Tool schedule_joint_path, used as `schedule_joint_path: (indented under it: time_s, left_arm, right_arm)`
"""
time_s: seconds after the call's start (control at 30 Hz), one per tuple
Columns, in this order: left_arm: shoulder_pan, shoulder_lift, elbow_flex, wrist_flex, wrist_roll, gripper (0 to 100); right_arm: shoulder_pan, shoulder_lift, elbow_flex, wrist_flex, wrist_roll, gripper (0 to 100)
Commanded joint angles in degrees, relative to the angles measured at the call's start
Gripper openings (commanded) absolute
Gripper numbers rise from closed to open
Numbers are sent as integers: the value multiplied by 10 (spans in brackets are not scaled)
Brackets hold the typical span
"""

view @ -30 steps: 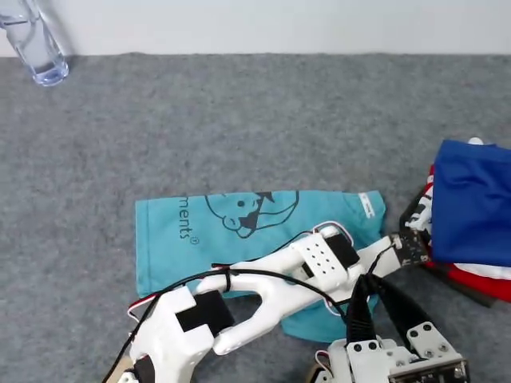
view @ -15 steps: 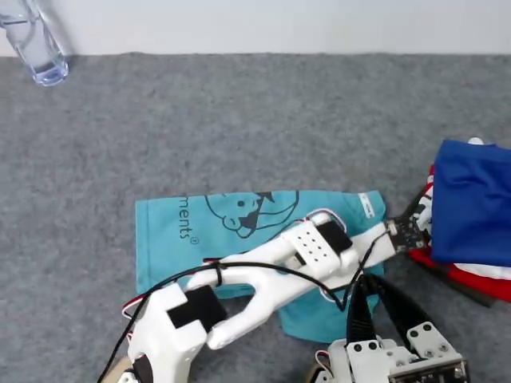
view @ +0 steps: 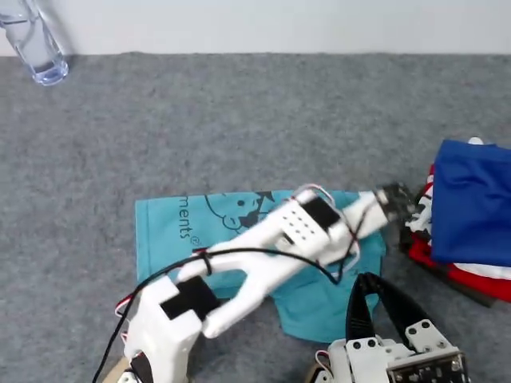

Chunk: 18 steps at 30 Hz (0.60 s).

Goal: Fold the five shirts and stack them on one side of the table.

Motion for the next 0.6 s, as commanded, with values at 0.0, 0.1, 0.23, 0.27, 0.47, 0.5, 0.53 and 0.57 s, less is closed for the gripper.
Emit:
schedule_joint_path:
  time_s: [0.0, 0.1, 0.23, 0.27, 0.47, 0.5, 0.53, 0.57]
  left_arm:
    - [-36, -28, -24, -20, 0, 62]
    - [-57, -27, -22, -22, 18, 150]
    - [-64, -28, -24, -18, 52, 202]
    - [-63, -28, -24, -18, 52, 203]
    - [-86, -32, -28, -23, 55, 203]
    - [-97, -33, -28, -28, 55, 202]
    - [-109, -33, -28, -32, 56, 202]
    - [-122, -34, -28, -33, 56, 202]
  right_arm:
    - [-51, -29, -4, 20, -4, 13]
    - [-51, -29, -4, 20, -4, 13]
    - [-51, -29, -4, 20, -5, 13]
    - [-51, -29, -4, 20, -5, 13]
    - [-51, -29, -4, 20, -5, 13]
    - [-51, -29, -4, 20, -5, 13]
    - [-51, -29, -4, 20, -4, 13]
    - [-51, -29, -4, 20, -4, 13]
